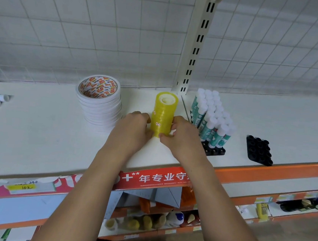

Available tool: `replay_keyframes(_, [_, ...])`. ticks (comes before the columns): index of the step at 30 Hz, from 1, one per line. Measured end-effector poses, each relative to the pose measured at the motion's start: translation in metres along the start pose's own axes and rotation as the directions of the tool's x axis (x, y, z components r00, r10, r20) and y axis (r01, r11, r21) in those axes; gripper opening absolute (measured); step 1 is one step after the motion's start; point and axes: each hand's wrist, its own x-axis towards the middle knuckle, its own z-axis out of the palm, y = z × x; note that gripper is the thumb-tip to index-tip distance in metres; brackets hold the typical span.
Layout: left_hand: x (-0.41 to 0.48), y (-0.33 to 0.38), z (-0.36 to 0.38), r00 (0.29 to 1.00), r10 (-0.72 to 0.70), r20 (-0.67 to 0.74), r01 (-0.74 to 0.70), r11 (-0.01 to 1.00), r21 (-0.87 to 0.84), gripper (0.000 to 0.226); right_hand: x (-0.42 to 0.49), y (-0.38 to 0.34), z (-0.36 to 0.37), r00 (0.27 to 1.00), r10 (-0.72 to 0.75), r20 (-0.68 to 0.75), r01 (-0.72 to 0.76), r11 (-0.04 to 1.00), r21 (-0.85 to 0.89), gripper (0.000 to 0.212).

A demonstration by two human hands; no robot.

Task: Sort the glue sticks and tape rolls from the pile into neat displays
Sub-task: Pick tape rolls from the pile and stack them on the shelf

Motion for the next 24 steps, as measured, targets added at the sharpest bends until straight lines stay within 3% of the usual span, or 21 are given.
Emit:
replay_keyframes(17, [0.024,-0.001,0.001,0.999,-0.052,0.004,0.052,0.998,0.029,0.026,0.053,-0.009,0.005,0.998,0.024,0.060,-0.021,0.998,-0.061,0.037])
replay_keyframes(24, [0.007,-0.004,-0.013,1.000,-0.027,0.009,0.027,1.000,0.012,0.026,0.025,-0.011,-0.011,0.993,0.057,0.107,-0.047,0.995,-0.090,0.037])
